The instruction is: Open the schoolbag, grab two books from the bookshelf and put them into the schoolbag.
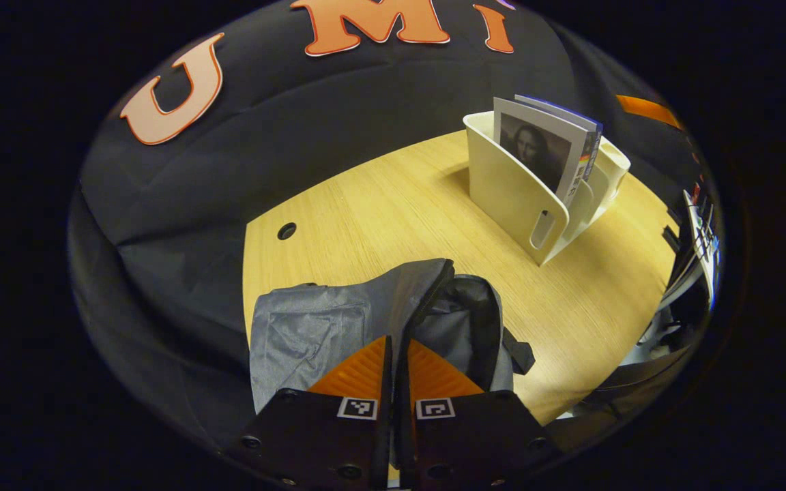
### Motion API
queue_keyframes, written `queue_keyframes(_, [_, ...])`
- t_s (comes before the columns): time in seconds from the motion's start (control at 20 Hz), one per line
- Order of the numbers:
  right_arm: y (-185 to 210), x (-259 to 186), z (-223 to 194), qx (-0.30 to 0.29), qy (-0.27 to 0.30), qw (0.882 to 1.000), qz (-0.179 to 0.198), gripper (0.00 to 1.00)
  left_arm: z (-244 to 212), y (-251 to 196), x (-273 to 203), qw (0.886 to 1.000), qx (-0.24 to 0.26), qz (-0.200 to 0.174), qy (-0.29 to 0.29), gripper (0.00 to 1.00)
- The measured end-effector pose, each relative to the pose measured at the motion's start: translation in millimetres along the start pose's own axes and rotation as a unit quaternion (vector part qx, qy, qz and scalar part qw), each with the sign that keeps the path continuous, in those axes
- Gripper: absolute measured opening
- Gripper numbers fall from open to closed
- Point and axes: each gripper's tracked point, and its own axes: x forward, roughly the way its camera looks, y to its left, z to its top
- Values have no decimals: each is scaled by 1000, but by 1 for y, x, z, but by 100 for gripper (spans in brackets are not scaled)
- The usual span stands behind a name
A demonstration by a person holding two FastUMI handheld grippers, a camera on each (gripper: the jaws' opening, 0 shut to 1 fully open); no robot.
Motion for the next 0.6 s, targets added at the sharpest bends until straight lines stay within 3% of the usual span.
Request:
queue_keyframes(0.4, [54,44,10,-43,115,992,16,98,22,20,-27,992,-18,-122,6,5])
queue_keyframes(0.6, [71,71,1,-42,182,982,12,99,28,42,-31,989,-27,-146,15,5])
